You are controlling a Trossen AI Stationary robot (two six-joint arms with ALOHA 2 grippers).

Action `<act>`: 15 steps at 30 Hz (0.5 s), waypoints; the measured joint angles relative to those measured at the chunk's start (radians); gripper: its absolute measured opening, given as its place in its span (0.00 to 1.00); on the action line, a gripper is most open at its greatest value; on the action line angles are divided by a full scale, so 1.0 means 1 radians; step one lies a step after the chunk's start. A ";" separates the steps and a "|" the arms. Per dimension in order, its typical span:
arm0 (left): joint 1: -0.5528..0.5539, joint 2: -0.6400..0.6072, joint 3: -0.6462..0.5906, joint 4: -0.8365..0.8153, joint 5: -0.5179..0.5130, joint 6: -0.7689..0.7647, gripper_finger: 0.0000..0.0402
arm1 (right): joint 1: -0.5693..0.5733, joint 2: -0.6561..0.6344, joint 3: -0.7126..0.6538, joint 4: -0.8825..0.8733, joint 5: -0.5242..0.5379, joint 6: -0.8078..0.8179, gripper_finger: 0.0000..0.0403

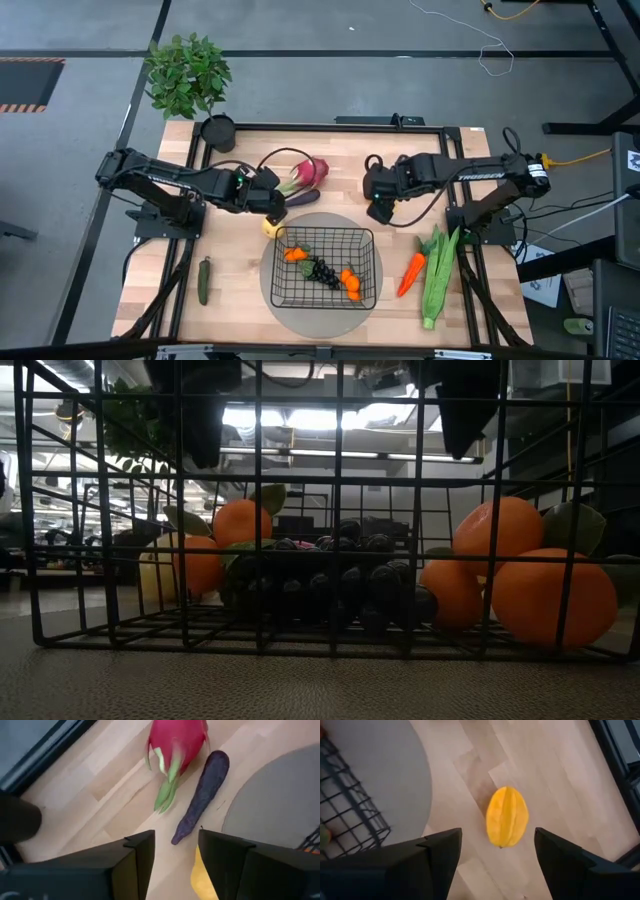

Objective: Build produce basket
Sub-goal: Put the yellow pear into the black wire basket

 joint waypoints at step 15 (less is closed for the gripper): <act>0.065 0.030 -0.001 -0.245 0.183 0.006 0.34 | 0.108 0.000 0.000 0.008 0.001 0.022 0.59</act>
